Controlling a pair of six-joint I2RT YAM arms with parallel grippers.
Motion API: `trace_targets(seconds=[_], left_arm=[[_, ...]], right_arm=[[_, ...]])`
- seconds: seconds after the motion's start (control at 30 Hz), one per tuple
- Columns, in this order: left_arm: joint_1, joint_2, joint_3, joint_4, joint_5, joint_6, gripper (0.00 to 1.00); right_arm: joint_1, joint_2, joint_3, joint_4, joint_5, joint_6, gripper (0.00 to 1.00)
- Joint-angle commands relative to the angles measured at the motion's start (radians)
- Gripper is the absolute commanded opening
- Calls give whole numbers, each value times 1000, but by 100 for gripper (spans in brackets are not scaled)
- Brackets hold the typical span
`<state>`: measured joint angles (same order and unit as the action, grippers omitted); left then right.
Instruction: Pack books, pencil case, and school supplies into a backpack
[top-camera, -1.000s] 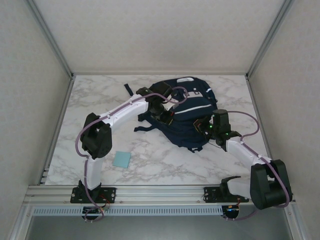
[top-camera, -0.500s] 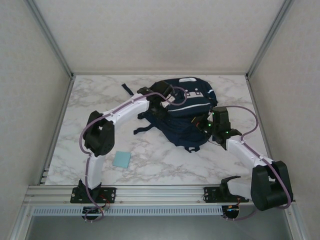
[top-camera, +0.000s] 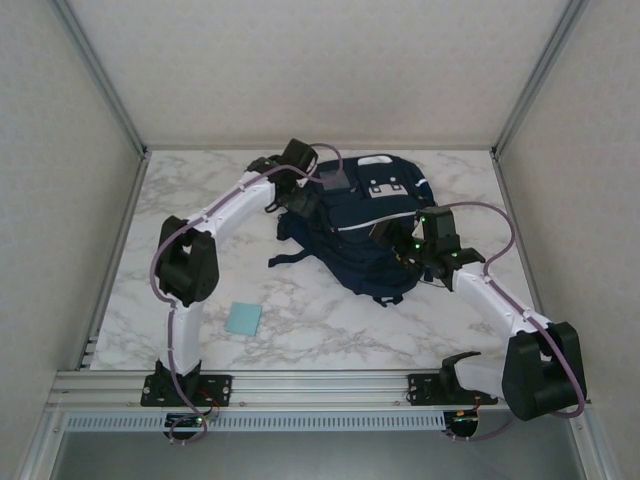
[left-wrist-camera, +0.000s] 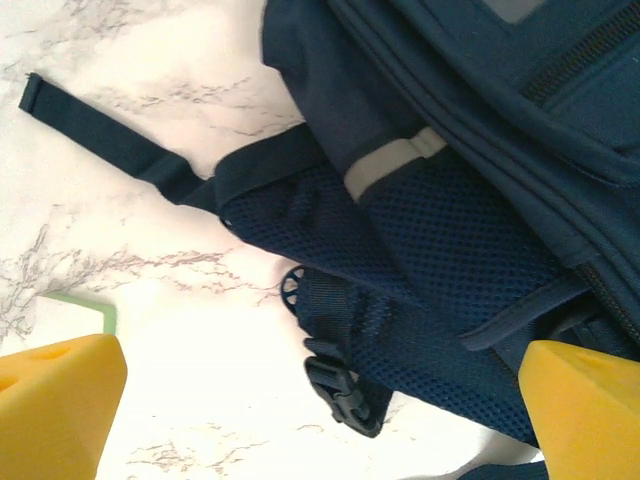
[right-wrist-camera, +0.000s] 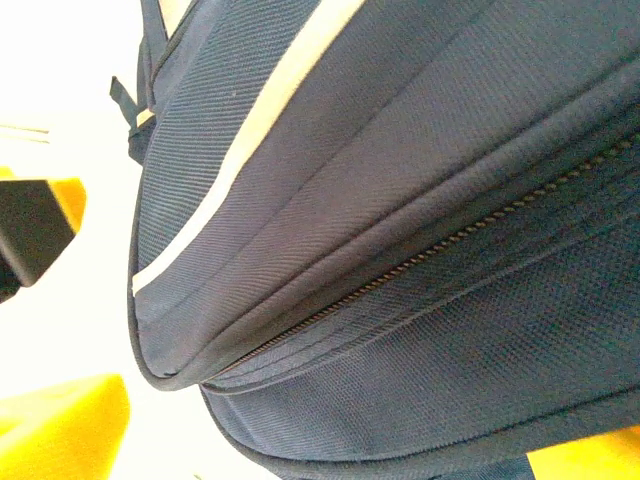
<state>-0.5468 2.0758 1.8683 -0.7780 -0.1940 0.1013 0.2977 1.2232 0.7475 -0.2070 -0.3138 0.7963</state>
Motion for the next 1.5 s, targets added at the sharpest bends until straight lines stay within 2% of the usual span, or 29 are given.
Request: trace_targets(seconds=[0.0, 0.3, 0.5, 0.57, 0.73, 0.97, 1.13, 1.33, 1.47], left_arm=[[103, -38, 14, -34, 74, 1, 100], [347, 34, 28, -96, 222, 41, 100], [446, 94, 54, -116, 267, 56, 100], [452, 119, 67, -132, 250, 68, 100], [450, 168, 68, -133, 306, 80, 100], [452, 244, 82, -167, 314, 76, 97], [452, 278, 92, -179, 310, 66, 92], [449, 301, 100, -182, 265, 55, 76], [447, 309, 101, -181, 232, 51, 71]], right_arm=[[7, 5, 51, -92, 31, -57, 99], [6, -18, 73, -152, 71, -75, 99], [7, -43, 81, -185, 111, -67, 99], [6, -51, 81, -189, 124, -57, 99], [7, -65, 76, -197, 147, -35, 99], [6, -100, 56, -210, 184, -14, 99], [6, -114, 54, -218, 198, -14, 99], [7, -117, 50, -218, 203, -10, 99], [6, -120, 50, -217, 201, -7, 99]])
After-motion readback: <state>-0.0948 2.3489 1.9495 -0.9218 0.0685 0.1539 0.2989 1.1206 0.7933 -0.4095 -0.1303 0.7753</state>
